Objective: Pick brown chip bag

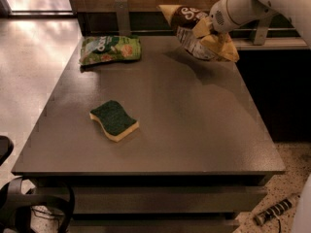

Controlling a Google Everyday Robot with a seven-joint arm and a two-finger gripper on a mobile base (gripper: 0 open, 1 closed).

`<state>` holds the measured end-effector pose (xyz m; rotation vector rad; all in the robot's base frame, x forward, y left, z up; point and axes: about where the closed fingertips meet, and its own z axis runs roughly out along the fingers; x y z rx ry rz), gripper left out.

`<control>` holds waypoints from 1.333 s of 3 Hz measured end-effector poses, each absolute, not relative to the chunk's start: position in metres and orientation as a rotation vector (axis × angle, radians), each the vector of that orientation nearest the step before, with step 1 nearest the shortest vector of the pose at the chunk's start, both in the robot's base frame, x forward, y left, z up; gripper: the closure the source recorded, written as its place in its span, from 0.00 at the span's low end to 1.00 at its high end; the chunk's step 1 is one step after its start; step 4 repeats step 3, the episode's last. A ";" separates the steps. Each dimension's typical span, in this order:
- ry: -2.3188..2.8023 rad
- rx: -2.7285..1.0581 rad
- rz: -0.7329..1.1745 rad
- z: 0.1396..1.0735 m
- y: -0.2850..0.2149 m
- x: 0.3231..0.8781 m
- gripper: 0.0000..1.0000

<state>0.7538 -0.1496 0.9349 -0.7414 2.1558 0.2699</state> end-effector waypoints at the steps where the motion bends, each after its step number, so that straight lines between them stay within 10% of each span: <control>1: 2.071 -0.757 0.326 0.958 -0.155 0.749 1.00; 4: 1.871 -0.831 0.531 0.995 -0.152 0.743 1.00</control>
Offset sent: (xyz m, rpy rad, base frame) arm -0.0136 -0.0157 0.0744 0.2432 -0.1866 0.2008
